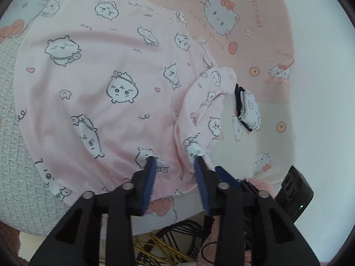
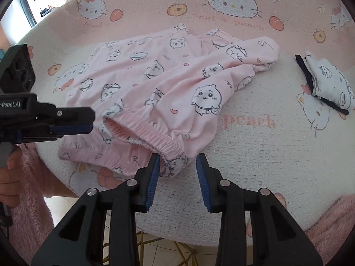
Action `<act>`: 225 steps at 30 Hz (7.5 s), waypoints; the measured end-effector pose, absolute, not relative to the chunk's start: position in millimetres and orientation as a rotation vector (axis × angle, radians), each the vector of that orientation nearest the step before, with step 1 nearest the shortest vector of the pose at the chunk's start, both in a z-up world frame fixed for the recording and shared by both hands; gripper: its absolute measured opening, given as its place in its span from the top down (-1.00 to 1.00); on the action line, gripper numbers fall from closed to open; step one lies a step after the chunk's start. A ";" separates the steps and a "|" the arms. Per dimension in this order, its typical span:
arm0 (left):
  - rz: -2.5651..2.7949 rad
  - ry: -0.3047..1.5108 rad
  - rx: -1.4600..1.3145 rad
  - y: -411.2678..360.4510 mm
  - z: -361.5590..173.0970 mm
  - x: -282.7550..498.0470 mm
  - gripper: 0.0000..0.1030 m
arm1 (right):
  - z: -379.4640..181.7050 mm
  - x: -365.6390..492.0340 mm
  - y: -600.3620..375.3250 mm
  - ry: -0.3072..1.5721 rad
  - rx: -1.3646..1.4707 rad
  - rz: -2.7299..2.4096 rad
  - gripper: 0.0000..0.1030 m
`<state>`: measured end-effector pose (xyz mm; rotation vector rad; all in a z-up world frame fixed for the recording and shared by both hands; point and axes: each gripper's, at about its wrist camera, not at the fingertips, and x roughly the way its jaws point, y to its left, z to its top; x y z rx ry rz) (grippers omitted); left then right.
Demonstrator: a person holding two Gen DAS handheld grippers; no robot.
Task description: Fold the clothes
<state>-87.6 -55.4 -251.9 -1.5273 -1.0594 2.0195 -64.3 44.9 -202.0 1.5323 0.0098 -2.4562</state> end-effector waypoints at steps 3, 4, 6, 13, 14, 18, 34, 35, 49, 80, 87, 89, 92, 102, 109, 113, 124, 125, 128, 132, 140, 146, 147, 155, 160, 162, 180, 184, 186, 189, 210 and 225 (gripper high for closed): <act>2.051 -1.063 -1.548 -49.6 -254.9 -95.1 -0.03 | -203.2 -61.2 41.2 0.013 1.532 -2.404 0.31; 2.057 -1.031 -1.559 -44.5 -256.2 -99.0 -0.03 | -205.6 -59.9 39.1 0.027 1.542 -2.391 0.31; 2.043 -0.974 -1.581 -32.4 -259.8 -107.5 -0.03 | -210.0 -57.9 36.2 0.047 1.563 -2.367 0.30; 2.217 -0.569 -1.697 10.7 -249.0 -118.3 0.83 | -216.0 -66.8 55.3 -0.159 1.611 -2.344 0.28; 2.224 -0.568 -1.672 11.0 -242.3 -116.0 0.83 | -216.2 -68.5 57.3 -0.201 1.609 -2.333 0.28; 2.267 -0.606 -1.576 -1.5 -213.5 -110.6 0.83 | -208.1 -69.2 53.1 -0.314 1.532 -2.275 0.11; 2.502 -0.746 -1.569 -86.8 -195.4 -52.6 0.83 | -204.7 -54.6 13.8 -0.032 1.472 -2.297 0.14; 2.502 -0.747 -1.594 -89.7 -200.8 -49.5 0.83 | -208.7 -53.2 6.7 0.061 1.481 -2.318 0.14; 2.378 -0.917 -1.770 -106.6 -239.2 -39.8 0.72 | -214.4 -79.6 14.5 -0.038 1.503 -2.327 0.13; 2.240 -1.167 -1.836 -111.2 -272.1 -38.6 0.52 | -253.6 -118.7 38.1 -0.405 1.662 -2.141 0.52; 2.262 -1.003 -1.893 -102.5 -262.3 -33.0 0.55 | -246.3 -95.2 48.1 -0.471 1.682 -2.133 0.79; 2.245 -0.998 -1.913 -102.6 -262.6 -28.4 0.55 | -245.8 -88.5 47.6 -0.467 1.726 -2.117 0.80; 2.207 -0.984 -1.963 -100.5 -268.4 -25.7 0.54 | -259.1 -76.6 54.9 -0.535 1.823 -2.060 0.77; 2.438 -0.688 -1.724 -85.8 -202.1 -64.3 0.27 | -182.1 -100.2 76.9 -0.330 1.633 -2.373 0.50; 2.399 -0.394 -1.606 -14.2 -192.1 -162.8 0.12 | -158.4 -170.5 144.5 -0.276 1.583 -2.547 0.34; 2.346 -0.204 -1.516 32.4 -195.7 -218.4 0.12 | -186.5 -194.4 171.4 -0.435 1.623 -2.535 0.34; 2.038 0.058 -1.557 111.1 -228.8 -269.0 0.17 | -190.1 -264.9 204.6 -0.586 1.569 -2.483 0.15; 2.000 0.067 -1.553 114.4 -229.8 -260.7 0.17 | -189.3 -276.0 199.3 -0.522 1.557 -2.465 0.15; 1.927 0.051 -1.512 115.2 -223.4 -239.2 0.17 | -205.2 -298.7 183.0 -0.371 1.612 -2.411 0.15; 1.986 -0.014 -1.464 95.1 -207.8 -235.9 0.17 | -240.0 -295.7 177.0 -0.328 1.784 -2.315 0.18; 1.997 0.129 -1.490 113.5 -223.8 -245.8 0.17 | -238.7 -254.0 194.0 -0.087 1.964 -2.320 0.15; 1.910 0.215 -1.403 140.1 -217.7 -228.9 0.17 | -222.2 -258.1 233.8 -0.414 1.924 -2.398 0.15; 1.906 0.213 -1.413 143.4 -218.9 -229.4 0.17 | -220.9 -259.5 239.3 -0.447 1.923 -2.413 0.15; 1.928 0.220 -1.512 151.8 -238.1 -242.6 0.74 | -222.5 -263.0 252.0 -0.505 1.940 -2.411 0.15; 1.986 0.146 -1.477 142.0 -223.2 -245.6 0.89 | -225.2 -260.4 246.8 -0.462 1.940 -2.420 0.15; 2.043 0.087 -1.466 128.0 -210.9 -245.8 0.90 | -224.1 -261.2 244.8 -0.445 1.940 -2.436 0.15; 2.603 -0.295 -1.684 -176.4 -174.9 -250.4 0.90 | -183.5 -334.9 105.9 -0.052 1.669 -2.455 0.15; 2.571 -0.335 -1.742 -187.9 -207.8 -260.9 0.89 | -190.2 -353.5 93.5 -0.007 1.651 -2.472 0.15; 2.527 -0.369 -1.752 -187.5 -221.6 -262.8 0.89 | -193.1 -363.4 84.7 0.002 1.626 -2.462 0.15; 2.507 -0.323 -1.789 -183.0 -232.3 -269.7 0.89 | -189.5 -371.4 60.3 0.080 1.547 -2.421 0.14; 2.619 -0.462 -1.725 -240.1 -222.3 -302.1 0.47 | -201.0 -383.9 68.8 0.084 1.539 -2.516 0.09; 2.582 -0.459 -1.672 -208.1 -227.1 -317.7 0.50 | -200.4 -390.0 60.1 0.090 1.587 -2.423 0.13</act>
